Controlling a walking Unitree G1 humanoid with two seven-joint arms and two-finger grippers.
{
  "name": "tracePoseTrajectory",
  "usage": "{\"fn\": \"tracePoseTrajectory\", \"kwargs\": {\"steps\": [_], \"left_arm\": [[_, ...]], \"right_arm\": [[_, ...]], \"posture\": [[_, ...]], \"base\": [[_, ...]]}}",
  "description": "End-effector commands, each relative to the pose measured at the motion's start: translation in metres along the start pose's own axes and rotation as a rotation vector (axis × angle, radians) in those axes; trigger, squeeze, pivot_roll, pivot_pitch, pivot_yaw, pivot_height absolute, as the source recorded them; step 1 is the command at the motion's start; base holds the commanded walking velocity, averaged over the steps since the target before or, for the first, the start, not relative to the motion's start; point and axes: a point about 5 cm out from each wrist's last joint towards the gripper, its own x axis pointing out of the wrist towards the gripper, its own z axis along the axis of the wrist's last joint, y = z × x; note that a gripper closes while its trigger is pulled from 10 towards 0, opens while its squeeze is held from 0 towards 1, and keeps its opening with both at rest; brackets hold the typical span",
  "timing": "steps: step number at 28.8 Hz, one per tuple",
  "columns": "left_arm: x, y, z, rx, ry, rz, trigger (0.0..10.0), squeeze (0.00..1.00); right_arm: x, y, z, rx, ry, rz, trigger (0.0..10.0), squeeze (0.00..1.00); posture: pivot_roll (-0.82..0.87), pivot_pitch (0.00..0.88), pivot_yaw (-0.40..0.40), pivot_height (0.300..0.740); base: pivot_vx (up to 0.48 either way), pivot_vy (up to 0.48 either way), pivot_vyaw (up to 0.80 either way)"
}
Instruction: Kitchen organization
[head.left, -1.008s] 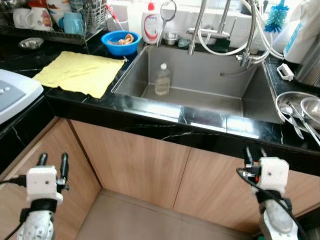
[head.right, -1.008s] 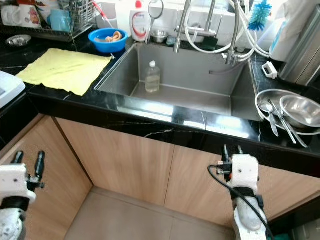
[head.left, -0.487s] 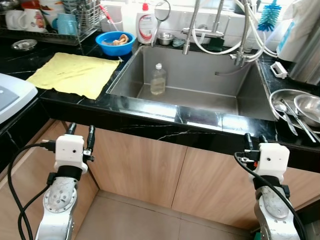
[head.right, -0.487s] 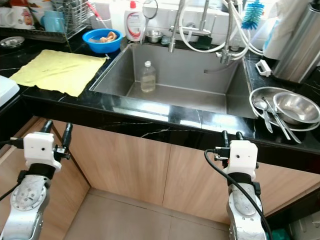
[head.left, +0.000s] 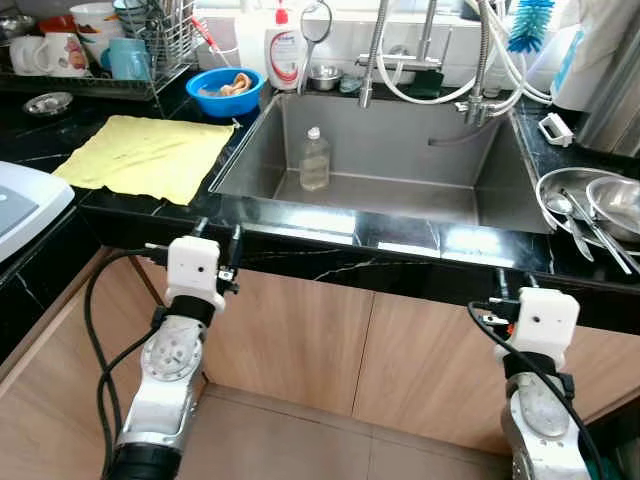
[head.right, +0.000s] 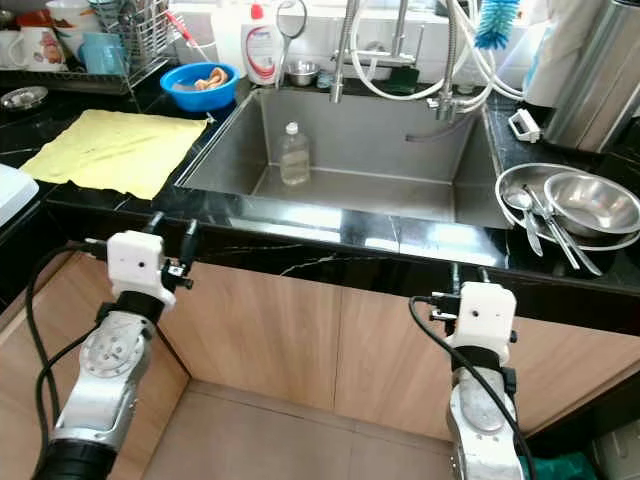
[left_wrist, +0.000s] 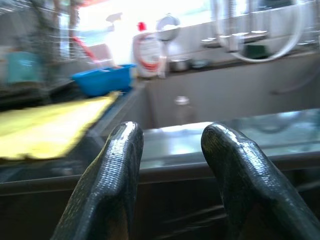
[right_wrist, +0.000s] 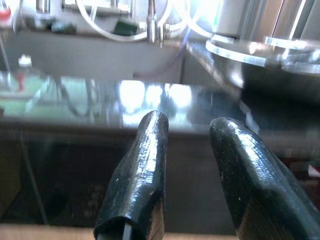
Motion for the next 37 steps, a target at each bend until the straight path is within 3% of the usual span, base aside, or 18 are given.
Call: {"fn": "tracePoseTrajectory", "kwargs": {"steps": [1, 5, 9, 17, 24, 37], "left_arm": [[0.004, -0.01, 0.001, -0.009, -0.016, -0.019, 10.0, 0.0], [0.004, -0.017, 0.004, -0.024, -0.029, -0.056, 10.0, 0.0], [0.005, -0.011, 0.003, -0.01, -0.041, -0.039, 10.0, 0.0], [0.004, -0.01, 0.004, -0.003, -0.054, -0.032, 10.0, 0.0], [0.007, -0.014, 0.004, -0.004, -0.062, -0.039, 10.0, 0.0], [0.013, -0.007, 0.006, 0.004, -0.07, -0.019, 10.0, 0.0]], "right_arm": [[0.002, 0.0, 0.001, 0.011, -0.003, 0.021, 10.0, 0.0], [0.007, 0.009, 0.006, 0.009, -0.023, 0.045, 10.0, 0.0], [0.011, 0.02, 0.008, 0.018, -0.033, 0.078, 10.0, 0.0], [0.018, 0.027, 0.009, 0.012, -0.041, 0.123, 10.0, 0.0], [0.027, 0.033, 0.012, 0.036, -0.059, 0.131, 10.0, 0.0], [0.031, 0.039, 0.013, 0.069, -0.062, 0.124, 10.0, 0.0]], "posture": [[-0.24, 0.0, 0.008, 0.706], [-0.23, 0.0, 0.009, 0.706], [-0.21, 0.0, 0.001, 0.706], [-0.17, 0.0, -0.015, 0.706], [-0.14, 0.0, -0.031, 0.706], [-0.15, 0.0, -0.02, 0.706]], "base": [[0.0, 0.0, -0.77], [0.0, 0.0, -0.77], [0.0, 0.0, -0.76], [0.0, 0.0, -0.76], [0.0, 0.0, 0.0], [0.0, 0.0, -0.77]]}}
